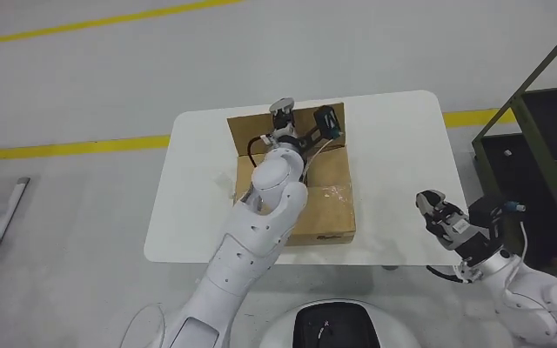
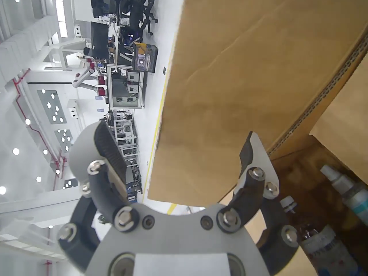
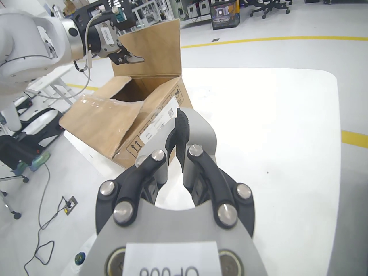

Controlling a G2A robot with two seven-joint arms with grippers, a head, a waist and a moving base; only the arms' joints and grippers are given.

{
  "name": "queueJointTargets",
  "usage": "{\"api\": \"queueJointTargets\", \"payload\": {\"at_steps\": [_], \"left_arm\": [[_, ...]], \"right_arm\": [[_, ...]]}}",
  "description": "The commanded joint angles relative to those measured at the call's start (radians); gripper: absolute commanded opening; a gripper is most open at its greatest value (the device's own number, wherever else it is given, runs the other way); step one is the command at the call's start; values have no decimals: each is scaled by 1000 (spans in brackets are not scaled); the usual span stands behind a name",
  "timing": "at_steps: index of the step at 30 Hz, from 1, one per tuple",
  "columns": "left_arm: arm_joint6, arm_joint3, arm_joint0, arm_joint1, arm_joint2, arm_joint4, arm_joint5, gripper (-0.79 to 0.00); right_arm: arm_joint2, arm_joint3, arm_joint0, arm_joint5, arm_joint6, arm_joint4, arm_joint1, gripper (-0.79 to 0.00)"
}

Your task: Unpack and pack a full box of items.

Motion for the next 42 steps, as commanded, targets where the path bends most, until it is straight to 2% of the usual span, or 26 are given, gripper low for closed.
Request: {"api": "queueJointTargets", "payload": {"at_steps": [1,5,9,13,18,21,29,32,36,37,38,40,41,42], "left_arm": [[1,-122,70,15,-45,12,-39,0],[23,-300,176,38,-119,28,-111,0],[47,-470,304,60,-167,81,-165,0],[61,-614,446,75,-233,48,-199,0],[97,-764,593,87,-294,-1,-186,0],[109,-801,658,91,-333,-26,-159,0],[169,-856,757,104,-398,-19,-107,0],[185,-862,762,106,-401,-19,-102,0],[185,-862,762,106,-401,-19,-102,0],[185,-862,762,106,-401,-19,-102,0],[185,-862,762,106,-401,-19,-102,0],[185,-862,762,106,-401,-19,-102,0],[185,-862,762,106,-401,-19,-102,0],[185,-862,762,106,-401,-19,-102,0]], "right_arm": [[6,12,10,-53,22,53,3,-785],[15,39,45,-146,104,128,12,-785],[10,49,80,-194,181,163,20,-785],[-11,60,106,-198,246,177,26,-785],[-48,78,115,-190,250,196,26,-785],[-48,78,115,-190,250,196,26,-785],[-48,76,119,-176,265,205,28,-785],[-57,89,160,-166,327,299,32,-785],[-89,125,275,-132,436,403,38,-785],[-104,142,308,-126,464,423,39,-739],[-120,161,340,-121,491,440,40,-619],[-154,205,405,-111,533,462,40,-656],[-174,228,437,-104,555,469,40,-653],[-193,253,469,-97,572,469,40,-610]]}}
